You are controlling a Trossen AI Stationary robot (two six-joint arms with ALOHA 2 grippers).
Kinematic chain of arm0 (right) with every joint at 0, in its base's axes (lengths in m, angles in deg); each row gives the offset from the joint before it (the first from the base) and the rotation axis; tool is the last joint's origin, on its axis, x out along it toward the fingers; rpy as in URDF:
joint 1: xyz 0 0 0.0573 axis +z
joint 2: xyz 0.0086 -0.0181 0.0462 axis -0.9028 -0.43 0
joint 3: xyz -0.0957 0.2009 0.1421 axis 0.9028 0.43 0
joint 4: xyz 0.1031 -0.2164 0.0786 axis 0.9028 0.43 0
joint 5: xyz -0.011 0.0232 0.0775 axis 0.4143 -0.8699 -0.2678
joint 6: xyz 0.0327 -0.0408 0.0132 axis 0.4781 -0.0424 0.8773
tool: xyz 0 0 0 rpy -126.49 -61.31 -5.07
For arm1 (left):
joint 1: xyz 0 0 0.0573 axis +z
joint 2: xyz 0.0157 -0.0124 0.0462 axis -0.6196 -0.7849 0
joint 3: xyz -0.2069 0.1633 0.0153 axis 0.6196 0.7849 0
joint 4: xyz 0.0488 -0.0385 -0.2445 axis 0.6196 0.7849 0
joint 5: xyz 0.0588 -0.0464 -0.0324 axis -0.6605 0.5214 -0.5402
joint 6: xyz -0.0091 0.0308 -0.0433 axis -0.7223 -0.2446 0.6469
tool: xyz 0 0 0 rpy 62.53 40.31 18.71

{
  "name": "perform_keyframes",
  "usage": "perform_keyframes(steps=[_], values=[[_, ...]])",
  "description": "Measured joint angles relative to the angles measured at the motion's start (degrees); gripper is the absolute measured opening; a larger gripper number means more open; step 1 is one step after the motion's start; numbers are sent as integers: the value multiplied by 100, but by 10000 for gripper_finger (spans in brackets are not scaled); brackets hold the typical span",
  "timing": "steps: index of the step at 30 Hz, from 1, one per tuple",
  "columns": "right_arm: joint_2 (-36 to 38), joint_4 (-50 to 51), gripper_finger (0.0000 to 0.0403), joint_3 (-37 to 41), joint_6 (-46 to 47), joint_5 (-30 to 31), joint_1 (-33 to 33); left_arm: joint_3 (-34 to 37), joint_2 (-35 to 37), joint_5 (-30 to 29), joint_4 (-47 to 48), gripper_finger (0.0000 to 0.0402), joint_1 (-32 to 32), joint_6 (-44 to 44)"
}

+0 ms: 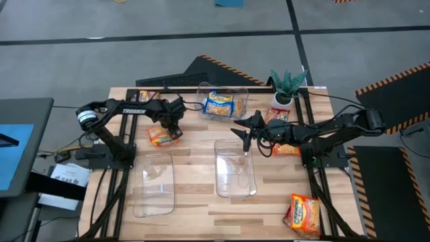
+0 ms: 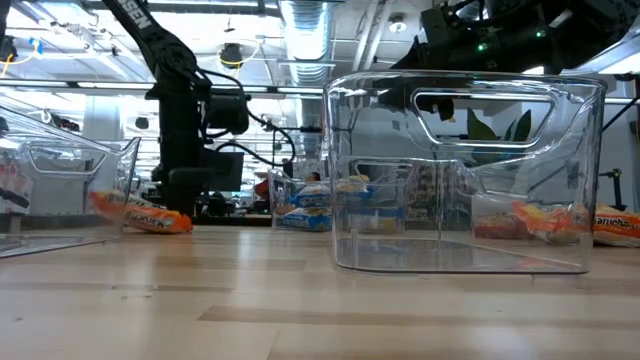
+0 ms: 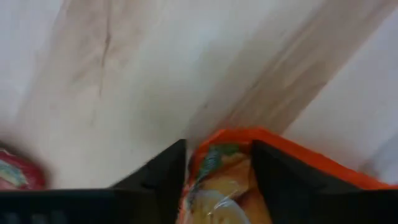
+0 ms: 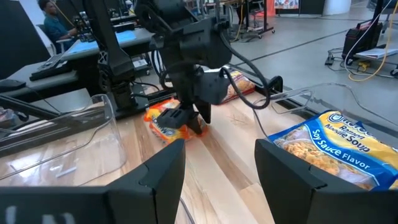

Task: Sort Maruchan noodles
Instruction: Put the top left orange noodle pack into the bottom left transparent bin

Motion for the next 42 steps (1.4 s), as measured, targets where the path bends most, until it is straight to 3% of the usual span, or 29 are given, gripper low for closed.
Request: perform_keyframes(steps=[5, 17, 23, 27, 33, 42], values=[[0, -2, 216, 0, -2, 0, 0, -18, 164, -326, 47, 22, -29, -380], [0, -2, 216, 0, 0, 0, 0, -478, 2344, -280, 172, 1, -106, -512], [0, -2, 216, 0, -2, 0, 0, -687, 3706, 339, 181, 0, -578, -560], [0, -2, 216, 1, 0, 0, 0, -865, 4493, 747, 175, 0, -1286, -383], [0, -2, 216, 0, 2, 0, 0, -943, 5203, 783, 403, 0, -2825, 251], [0, -2, 216, 0, 4, 0, 0, -930, 4772, -525, 1335, 0, -5377, 2063]])
